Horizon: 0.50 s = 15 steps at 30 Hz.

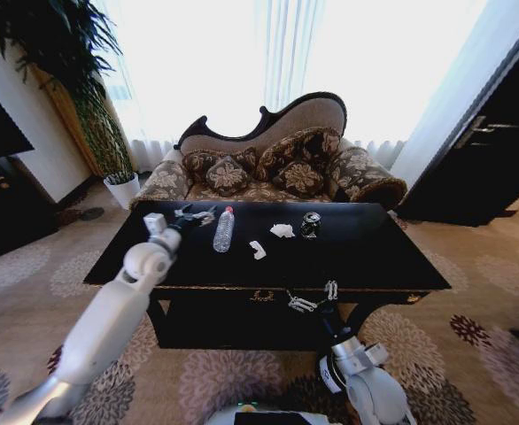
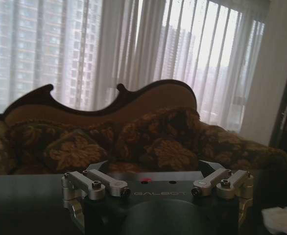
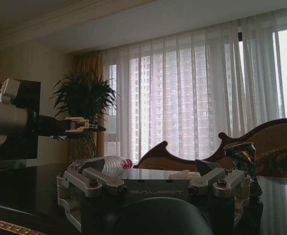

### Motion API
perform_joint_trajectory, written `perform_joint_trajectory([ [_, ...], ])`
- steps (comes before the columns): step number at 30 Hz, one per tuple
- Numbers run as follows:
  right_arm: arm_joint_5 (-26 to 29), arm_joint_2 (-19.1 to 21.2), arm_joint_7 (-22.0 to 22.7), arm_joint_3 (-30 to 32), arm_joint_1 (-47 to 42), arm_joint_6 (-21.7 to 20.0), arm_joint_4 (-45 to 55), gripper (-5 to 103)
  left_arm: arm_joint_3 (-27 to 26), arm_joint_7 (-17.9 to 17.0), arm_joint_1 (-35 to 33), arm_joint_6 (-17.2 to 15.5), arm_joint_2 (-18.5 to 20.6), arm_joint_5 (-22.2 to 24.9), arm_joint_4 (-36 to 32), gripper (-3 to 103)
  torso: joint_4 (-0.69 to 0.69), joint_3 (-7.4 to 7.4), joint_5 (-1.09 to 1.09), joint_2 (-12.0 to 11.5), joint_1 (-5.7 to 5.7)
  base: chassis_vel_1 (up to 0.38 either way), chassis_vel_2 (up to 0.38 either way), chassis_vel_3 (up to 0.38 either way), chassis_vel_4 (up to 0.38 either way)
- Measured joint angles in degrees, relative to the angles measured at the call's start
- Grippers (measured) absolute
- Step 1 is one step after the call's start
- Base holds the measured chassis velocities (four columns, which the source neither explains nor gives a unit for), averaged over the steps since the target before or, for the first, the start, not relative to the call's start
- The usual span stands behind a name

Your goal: Move to the front of the table and place the trash on the table into the trash bin.

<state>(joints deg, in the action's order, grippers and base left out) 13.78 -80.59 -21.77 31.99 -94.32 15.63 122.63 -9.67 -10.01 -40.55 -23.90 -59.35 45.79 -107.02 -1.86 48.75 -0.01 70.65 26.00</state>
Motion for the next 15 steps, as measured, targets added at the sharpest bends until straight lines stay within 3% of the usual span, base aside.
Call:
perform_joint_trajectory([
  [5, -0.41, 0.16, -0.13, -0.43, 0.90, 0.00, -1.09, 100, 2.78, -0.88, -1.22, -1.77, -1.00, -1.87, -2.56, 100, 0.00, 0.00, 0.01, 0.00, 0.01, 0.000, 0.000, 0.000, 0.000],
  [15, -0.84, 0.41, -0.69, -1.05, 1.93, 0.38, -3.01, 100, 4.54, 0.37, -5.34, -1.58, -3.09, -8.36, -2.44, 100, 0.00, 0.00, 0.00, 0.00, 0.00, 0.000, 0.000, 0.000, 0.000],
])
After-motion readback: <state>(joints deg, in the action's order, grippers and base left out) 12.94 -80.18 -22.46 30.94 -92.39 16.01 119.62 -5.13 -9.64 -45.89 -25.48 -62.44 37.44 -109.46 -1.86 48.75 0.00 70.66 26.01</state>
